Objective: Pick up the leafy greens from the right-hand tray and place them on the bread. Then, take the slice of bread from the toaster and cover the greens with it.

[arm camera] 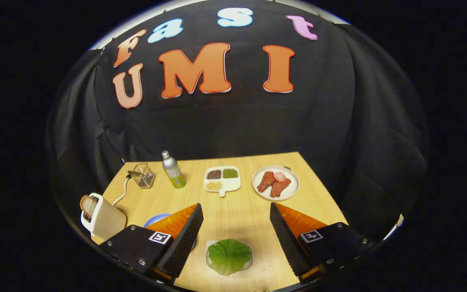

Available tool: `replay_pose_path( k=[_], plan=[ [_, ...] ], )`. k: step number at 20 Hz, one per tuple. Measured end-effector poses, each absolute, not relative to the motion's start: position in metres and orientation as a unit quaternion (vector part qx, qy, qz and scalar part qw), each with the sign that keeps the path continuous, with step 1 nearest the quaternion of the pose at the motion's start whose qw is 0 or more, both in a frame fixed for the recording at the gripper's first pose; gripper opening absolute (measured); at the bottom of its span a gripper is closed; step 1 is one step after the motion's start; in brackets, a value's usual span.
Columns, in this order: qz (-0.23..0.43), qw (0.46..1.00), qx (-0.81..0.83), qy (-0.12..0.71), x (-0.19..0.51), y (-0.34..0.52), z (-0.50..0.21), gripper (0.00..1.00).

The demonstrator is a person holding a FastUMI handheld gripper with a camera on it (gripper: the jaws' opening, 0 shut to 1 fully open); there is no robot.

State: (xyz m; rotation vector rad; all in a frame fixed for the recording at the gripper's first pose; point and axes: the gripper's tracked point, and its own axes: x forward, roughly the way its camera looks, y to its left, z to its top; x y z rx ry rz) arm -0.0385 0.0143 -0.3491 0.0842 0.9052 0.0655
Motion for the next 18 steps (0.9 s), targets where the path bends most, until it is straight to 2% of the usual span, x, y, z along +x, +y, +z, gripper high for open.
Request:
replay_pose_path(
  k=[8, 18],
  plan=[
    [0.066, 0.804, 0.024, 0.59, -0.099, 0.035, -0.45, 1.0],
    [0.07, 0.719, 0.023, 0.691, -0.146, 0.048, -0.536, 0.98]
  ],
)
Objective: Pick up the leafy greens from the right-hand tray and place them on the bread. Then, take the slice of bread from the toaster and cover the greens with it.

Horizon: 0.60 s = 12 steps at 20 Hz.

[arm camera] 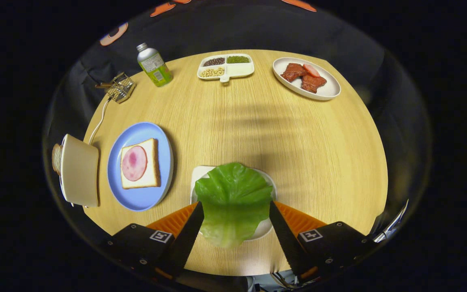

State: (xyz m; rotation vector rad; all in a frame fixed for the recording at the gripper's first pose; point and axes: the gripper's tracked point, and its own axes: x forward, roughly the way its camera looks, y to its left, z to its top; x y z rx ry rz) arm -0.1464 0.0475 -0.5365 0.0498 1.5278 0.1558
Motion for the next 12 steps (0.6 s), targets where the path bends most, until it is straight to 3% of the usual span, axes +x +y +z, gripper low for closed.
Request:
replay_pose_path(
  k=[12],
  plan=[
    [0.055, 0.682, 0.009, 0.729, -0.161, 0.053, -0.572, 0.88]
  ],
)
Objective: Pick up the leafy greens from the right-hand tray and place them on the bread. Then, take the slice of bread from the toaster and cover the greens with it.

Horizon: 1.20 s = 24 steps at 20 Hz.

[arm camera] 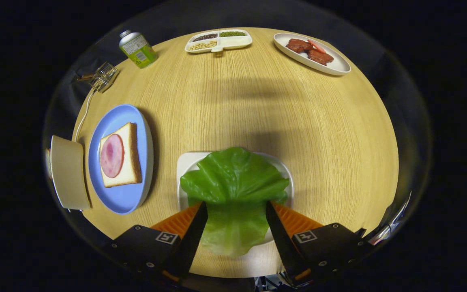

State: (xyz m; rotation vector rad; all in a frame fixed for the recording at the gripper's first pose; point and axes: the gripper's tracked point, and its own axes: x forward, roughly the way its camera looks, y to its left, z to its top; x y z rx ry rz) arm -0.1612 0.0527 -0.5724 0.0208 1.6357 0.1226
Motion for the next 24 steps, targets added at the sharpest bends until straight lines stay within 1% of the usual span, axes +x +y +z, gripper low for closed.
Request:
replay_pose_path(
  k=[4, 5, 6, 8, 10, 11, 12, 13, 15, 18, 24],
  plan=[
    [0.034, 0.68, 0.008, 0.733, -0.16, 0.047, -0.575, 0.78],
    [0.03, 0.677, 0.011, 0.735, -0.16, 0.047, -0.575, 0.72],
    [0.027, 0.678, 0.013, 0.735, -0.159, 0.046, -0.575, 0.7],
    [0.037, 0.682, 0.008, 0.731, -0.159, 0.042, -0.576, 0.6],
    [0.032, 0.686, 0.016, 0.727, -0.158, 0.035, -0.576, 0.41],
    [0.022, 0.685, 0.024, 0.727, -0.158, 0.032, -0.577, 0.29],
    [0.015, 0.684, 0.032, 0.729, -0.158, 0.031, -0.576, 0.23],
    [0.018, 0.682, 0.039, 0.73, -0.16, 0.033, -0.575, 0.14],
    [0.03, 0.686, 0.05, 0.725, -0.159, 0.04, -0.566, 0.07],
    [0.049, 0.69, 0.081, 0.718, -0.155, 0.057, -0.546, 0.07],
    [0.083, 0.708, 0.091, 0.695, -0.133, 0.085, -0.513, 0.06]
  ],
)
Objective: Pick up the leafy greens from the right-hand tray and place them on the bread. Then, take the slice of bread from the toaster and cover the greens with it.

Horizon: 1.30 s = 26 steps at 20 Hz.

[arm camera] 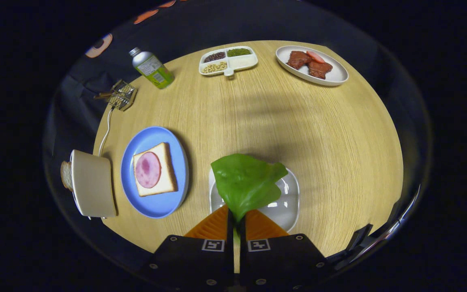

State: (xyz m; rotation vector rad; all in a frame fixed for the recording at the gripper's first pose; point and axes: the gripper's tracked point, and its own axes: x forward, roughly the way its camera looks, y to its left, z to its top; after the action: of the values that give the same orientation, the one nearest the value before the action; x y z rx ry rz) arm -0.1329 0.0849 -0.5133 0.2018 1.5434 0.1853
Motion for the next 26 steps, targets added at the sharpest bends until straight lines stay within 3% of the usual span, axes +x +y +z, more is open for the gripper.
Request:
replay_pose_path(
  k=[20, 26],
  plan=[
    [0.193, 0.704, 0.081, 0.679, -0.095, 0.24, -0.492, 0.08],
    [0.194, 0.707, 0.06, 0.677, -0.087, 0.257, -0.505, 0.15]
  ],
)
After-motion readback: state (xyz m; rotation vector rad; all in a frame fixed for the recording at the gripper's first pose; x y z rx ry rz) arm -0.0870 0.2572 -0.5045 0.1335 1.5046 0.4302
